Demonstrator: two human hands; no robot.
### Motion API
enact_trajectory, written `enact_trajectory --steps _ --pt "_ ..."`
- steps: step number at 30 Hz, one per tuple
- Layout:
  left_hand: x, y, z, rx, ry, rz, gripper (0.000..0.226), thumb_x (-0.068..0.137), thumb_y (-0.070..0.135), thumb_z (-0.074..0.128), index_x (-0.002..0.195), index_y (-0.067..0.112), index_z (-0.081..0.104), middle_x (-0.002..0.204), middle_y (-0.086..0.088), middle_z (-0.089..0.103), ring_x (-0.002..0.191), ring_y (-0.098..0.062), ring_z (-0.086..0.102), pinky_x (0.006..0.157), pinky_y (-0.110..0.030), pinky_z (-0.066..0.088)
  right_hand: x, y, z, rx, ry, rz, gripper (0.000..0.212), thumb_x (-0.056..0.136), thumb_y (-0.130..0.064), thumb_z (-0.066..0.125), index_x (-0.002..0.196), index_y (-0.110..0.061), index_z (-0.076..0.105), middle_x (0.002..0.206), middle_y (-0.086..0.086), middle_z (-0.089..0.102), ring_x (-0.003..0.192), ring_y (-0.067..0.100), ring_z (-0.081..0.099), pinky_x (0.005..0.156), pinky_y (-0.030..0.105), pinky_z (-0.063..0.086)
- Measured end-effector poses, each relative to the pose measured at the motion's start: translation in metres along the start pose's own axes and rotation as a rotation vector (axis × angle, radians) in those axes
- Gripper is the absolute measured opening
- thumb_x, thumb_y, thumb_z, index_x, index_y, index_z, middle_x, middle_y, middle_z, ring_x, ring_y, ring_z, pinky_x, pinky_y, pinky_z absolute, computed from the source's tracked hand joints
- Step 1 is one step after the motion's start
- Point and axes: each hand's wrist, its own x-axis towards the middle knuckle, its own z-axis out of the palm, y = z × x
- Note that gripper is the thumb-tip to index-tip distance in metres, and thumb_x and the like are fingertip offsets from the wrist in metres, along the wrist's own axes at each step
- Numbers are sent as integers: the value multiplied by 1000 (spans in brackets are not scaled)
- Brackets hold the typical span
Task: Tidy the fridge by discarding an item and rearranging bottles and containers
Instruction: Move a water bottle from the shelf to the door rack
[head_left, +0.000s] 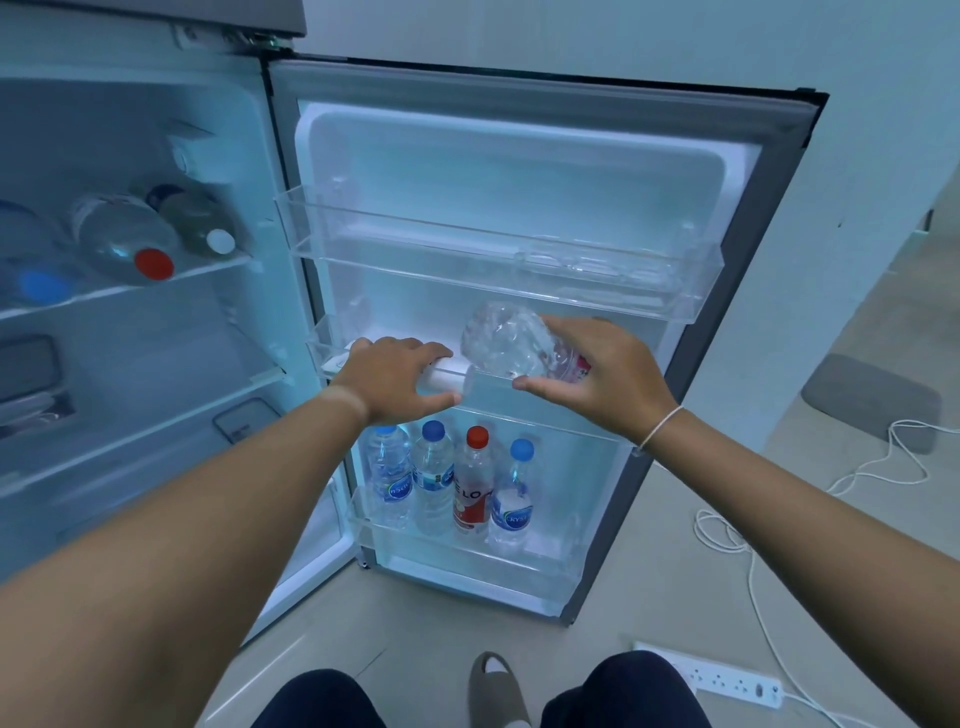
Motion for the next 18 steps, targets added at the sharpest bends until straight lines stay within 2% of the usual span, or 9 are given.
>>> enact_trajectory --steps 3,7,9,10,12,14,15,16,18 --pt "0 4 -4 -7 -14 -9 67 76 66 40 131 28 45 120 -1 62 111 -25 55 99 -43 33 -11 -10 -6 -24 -42 -148 76 64 -68 54 115 -13 67 96 5 76 85 26 70 71 34 56" --pt "1 1 0 -14 -7 -9 76 70 69 32 136 32 41 131 0 59 119 -26 54 99 -44 32 -26 -16 -14 5 -511 -65 69 63 -72 59 114 -26 66 98 -3 73 88 21 64 78 33 52" --pt "3 -1 2 -2 8 -11 75 71 70 35 135 32 42 131 0 59 119 -27 54 98 -44 33 -32 -11 -6 -52 -688 -39 42 66 -71 61 84 -33 65 70 -6 63 64 16 54 64 33 45" --pt "4 -1 2 -1 11 -14 75 71 70 36 135 33 43 130 0 59 118 -27 54 98 -44 33 -34 -6 1 -75 -768 4 37 67 -69 62 66 -32 55 60 -4 54 57 14 47 59 32 39" --pt "4 0 3 1 18 -11 74 71 70 37 135 33 43 130 1 59 118 -27 54 97 -44 34 -37 4 15 -77 -922 145 50 67 -65 65 55 -23 41 52 -3 46 54 16 43 55 30 33" --pt "4 0 4 -1 14 -10 73 72 70 37 135 33 43 131 1 59 118 -27 54 97 -44 34 -41 14 33 -91 -1051 245 42 69 -61 67 70 -21 56 68 -3 55 70 21 52 61 29 38" --pt "3 0 3 -1 14 -9 73 72 70 37 136 33 42 131 1 59 118 -27 54 97 -44 34 -43 20 42 -122 -1116 276 46 70 -59 67 89 -18 64 84 -1 61 83 23 56 70 29 43" --pt "3 0 4 0 12 -10 74 72 70 37 136 33 42 131 1 59 118 -27 54 97 -44 34 -44 26 52 -151 -1161 307 55 71 -56 68 107 -14 64 102 2 63 97 25 59 80 31 46" --pt "3 0 3 4 11 -10 75 72 70 36 136 32 42 131 1 59 117 -27 55 97 -44 34 -47 37 73 -204 -1230 371 60 72 -46 68 117 -7 62 117 8 64 107 28 61 90 33 50"
